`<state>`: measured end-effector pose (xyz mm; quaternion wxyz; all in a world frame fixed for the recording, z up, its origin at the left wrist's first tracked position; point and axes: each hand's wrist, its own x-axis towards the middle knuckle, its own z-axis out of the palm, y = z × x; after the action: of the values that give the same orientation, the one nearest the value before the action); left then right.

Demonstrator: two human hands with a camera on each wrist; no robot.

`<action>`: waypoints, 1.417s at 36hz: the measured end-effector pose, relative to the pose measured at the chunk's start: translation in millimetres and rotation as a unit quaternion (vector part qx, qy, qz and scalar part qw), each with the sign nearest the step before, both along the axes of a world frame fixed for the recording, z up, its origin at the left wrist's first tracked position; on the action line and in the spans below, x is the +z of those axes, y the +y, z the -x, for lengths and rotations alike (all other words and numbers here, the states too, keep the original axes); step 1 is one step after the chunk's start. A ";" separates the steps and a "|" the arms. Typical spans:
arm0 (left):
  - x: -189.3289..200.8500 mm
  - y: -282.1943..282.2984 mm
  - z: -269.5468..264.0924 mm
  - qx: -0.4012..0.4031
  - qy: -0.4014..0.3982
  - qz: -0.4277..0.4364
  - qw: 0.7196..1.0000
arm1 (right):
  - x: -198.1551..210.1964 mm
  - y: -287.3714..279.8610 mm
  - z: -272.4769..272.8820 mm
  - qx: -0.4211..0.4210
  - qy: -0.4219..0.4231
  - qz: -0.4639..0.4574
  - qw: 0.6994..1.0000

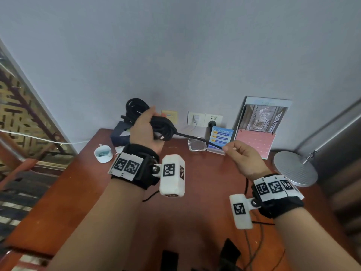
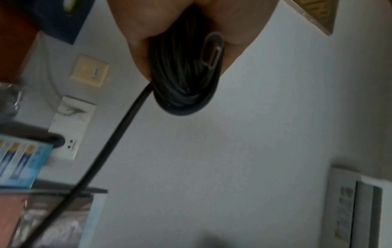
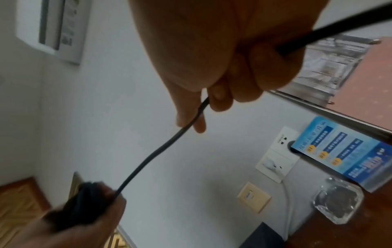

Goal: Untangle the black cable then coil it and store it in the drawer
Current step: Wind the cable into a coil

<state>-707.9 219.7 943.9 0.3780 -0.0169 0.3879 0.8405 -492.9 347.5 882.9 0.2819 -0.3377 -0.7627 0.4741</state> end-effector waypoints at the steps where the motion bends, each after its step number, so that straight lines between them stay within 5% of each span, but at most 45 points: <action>1: 0.2 -0.6 1.7 0.012 0.006 -0.003 1.000 | 1.1 1.4 -1.3 -0.001 -0.019 -0.038 0.999; 7: 4.6 -2.3 2.9 0.093 0.078 0.016 0.992 | 11.2 -12.0 -1.9 0.084 -0.132 -0.236 0.959; 11: 1.3 -0.2 -0.7 0.126 0.207 0.079 0.967 | 15.2 -22.3 4.3 0.142 -0.208 -0.323 0.912; 18: -6.9 -4.2 -5.9 0.092 0.438 0.176 0.877 | 25.0 -33.9 7.9 0.249 -0.120 -0.314 0.909; 24: -15.1 -5.0 -19.4 -0.048 0.521 0.194 0.830 | 42.9 -40.4 10.3 0.260 -0.008 -0.243 0.935; 27: -18.7 -3.4 -30.1 -0.099 0.534 0.208 0.813 | 50.0 -40.3 15.5 0.235 0.011 -0.260 0.936; 34: -14.9 -3.4 -59.5 -0.261 0.468 0.148 0.831 | 45.1 -36.1 20.9 0.095 0.041 -0.252 0.962; 41: -22.4 -2.7 -66.7 -0.372 0.540 0.143 0.741 | 46.0 -29.5 18.5 0.003 0.045 -0.214 0.976; 44: -26.1 -3.3 -70.6 -0.366 0.509 0.158 0.763 | 46.6 -30.3 18.8 0.022 0.053 -0.199 0.978; 51: -17.9 -5.5 -73.5 -0.283 0.329 0.120 0.893 | 41.8 -25.9 15.9 0.062 0.061 -0.172 0.981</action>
<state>-634.4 214.2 926.0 0.4459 0.3254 0.5764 0.6025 -508.8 321.6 924.7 0.3521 -0.2064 -0.8337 0.3720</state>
